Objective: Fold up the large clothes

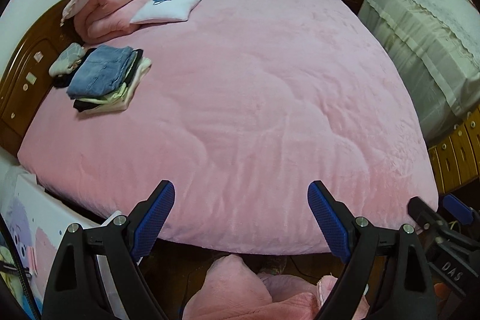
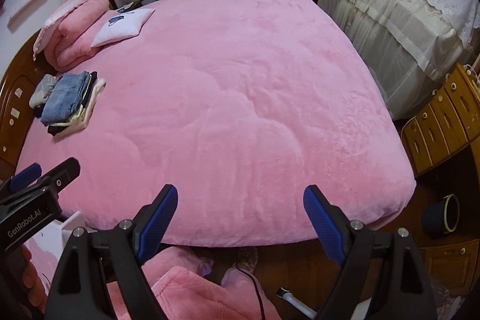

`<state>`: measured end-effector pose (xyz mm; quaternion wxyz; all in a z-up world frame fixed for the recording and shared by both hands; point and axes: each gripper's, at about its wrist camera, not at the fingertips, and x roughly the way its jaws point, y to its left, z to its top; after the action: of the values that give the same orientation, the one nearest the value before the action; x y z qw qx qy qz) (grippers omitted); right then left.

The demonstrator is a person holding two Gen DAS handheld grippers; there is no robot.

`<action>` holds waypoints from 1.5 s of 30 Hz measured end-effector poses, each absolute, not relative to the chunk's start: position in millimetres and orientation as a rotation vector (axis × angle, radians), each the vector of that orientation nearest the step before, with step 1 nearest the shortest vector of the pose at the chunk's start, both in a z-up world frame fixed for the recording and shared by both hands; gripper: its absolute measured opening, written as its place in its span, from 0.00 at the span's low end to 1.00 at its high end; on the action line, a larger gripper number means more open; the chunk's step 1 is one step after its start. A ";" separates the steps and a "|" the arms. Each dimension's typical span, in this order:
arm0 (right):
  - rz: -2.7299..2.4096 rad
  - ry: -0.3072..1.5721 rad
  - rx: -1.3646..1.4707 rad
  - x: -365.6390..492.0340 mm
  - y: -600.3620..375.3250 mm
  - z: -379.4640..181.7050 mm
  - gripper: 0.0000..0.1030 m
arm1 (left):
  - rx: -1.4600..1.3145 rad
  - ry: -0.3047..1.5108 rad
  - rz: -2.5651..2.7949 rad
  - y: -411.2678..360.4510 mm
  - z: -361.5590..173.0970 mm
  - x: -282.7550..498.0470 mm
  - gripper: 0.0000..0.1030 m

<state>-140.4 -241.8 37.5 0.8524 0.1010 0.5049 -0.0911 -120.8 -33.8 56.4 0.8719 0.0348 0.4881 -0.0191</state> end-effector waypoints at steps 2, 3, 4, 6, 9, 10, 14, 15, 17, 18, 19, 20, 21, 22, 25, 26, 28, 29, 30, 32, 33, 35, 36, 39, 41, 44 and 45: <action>-0.191 1.051 0.212 -139.5 -241.5 39.7 0.94 | 0.069 1.018 -0.031 -30.8 56.8 -120.4 0.87; -0.185 1.048 0.206 -138.2 -239.5 40.5 0.96 | 0.071 1.018 -0.035 -31.1 56.8 -120.3 0.87; -0.181 1.047 0.200 -137.0 -237.4 40.9 0.97 | 0.077 1.017 -0.038 -32.2 56.8 -121.0 0.87; -0.166 1.047 0.181 -134.0 -232.2 41.7 0.97 | 0.090 1.015 -0.035 -33.3 57.0 -120.8 0.87; -0.155 1.042 0.154 -131.2 -224.6 43.4 0.99 | 0.083 1.009 -0.031 -32.3 58.8 -121.3 0.99; -0.156 1.039 0.149 -131.2 -223.1 44.0 1.00 | 0.078 1.006 -0.028 -31.7 58.8 -121.7 0.99; -0.155 1.022 0.138 -129.3 -221.1 47.1 1.00 | 0.066 1.009 -0.034 -28.3 56.5 -122.4 0.99; -0.150 1.022 0.131 -128.8 -219.1 47.2 1.00 | 0.057 1.017 -0.034 -26.5 55.7 -121.1 0.99; -0.142 1.019 0.120 -127.2 -216.2 48.4 1.00 | 0.054 1.022 -0.028 -24.0 55.4 -118.0 0.99; -0.142 1.016 0.119 -127.3 -215.4 48.9 1.00 | 0.054 1.022 -0.030 -23.7 55.5 -117.5 0.99; -0.143 1.013 0.119 -127.2 -214.9 49.6 1.00 | 0.056 1.020 -0.032 -23.9 55.6 -117.4 0.99; -0.141 1.009 0.122 -126.9 -214.6 50.2 1.00 | 0.058 1.018 -0.037 -23.8 55.8 -117.2 0.99; -0.140 1.008 0.122 -126.6 -214.0 50.4 1.00 | 0.062 1.015 -0.039 -23.6 56.0 -116.8 0.99; -0.140 1.008 0.120 -126.4 -212.8 50.2 1.00 | 0.064 1.012 -0.041 -23.4 56.2 -116.7 0.99; -0.134 1.008 0.119 -125.7 -210.3 49.7 1.00 | 0.068 1.003 -0.049 -22.6 56.5 -117.2 0.99; -0.134 1.007 0.120 -125.6 -210.1 50.0 1.00 | 0.071 1.002 -0.052 -22.0 56.5 -117.5 0.99; -0.132 1.002 0.120 -126.8 -208.1 50.7 1.00 | 0.072 1.000 -0.052 -21.5 56.1 -118.7 0.99; -0.128 1.002 0.117 -126.7 -206.8 51.0 1.00 | 0.071 0.998 -0.050 -20.5 56.0 -119.0 0.99; -0.123 1.003 0.113 -126.7 -205.5 50.9 1.00 | 0.070 0.998 -0.049 -19.7 55.9 -119.4 0.99; -0.115 1.006 0.104 -126.2 -201.5 50.4 1.00 | 0.065 0.998 -0.044 -16.8 55.2 -120.0 0.99; -0.112 1.007 0.100 -126.1 -200.1 50.2 1.00 | 0.063 0.998 -0.041 -15.7 54.8 -120.5 0.99; -0.104 1.011 0.090 -125.9 -196.9 49.9 1.00 | 0.060 0.999 -0.036 -16.0 54.3 -122.8 0.99; -0.103 1.012 0.087 -125.3 -195.9 49.7 1.00 | 0.059 1.000 -0.034 -17.0 54.3 -123.0 0.99; -0.100 1.017 0.084 -125.6 -194.9 49.1 1.00 | 0.050 1.009 -0.034 -15.7 52.0 -124.0 0.99; -0.098 1.023 0.084 -125.6 -194.5 47.8 1.00 | 0.044 1.016 -0.032 -15.1 51.0 -123.8 0.99; -0.098 1.031 0.082 -125.4 -194.0 46.6 1.00 | 0.043 1.028 -0.031 -15.1 48.9 -123.2 0.99; -0.098 1.034 0.081 -125.1 -194.3 46.3 1.00 | 0.050 1.036 -0.028 -16.0 47.4 -123.2 0.99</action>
<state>-125.1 -194.3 46.3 0.8675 0.0388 0.4937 -0.0467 -123.2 -16.0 47.4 0.8684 0.0241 0.4951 -0.0135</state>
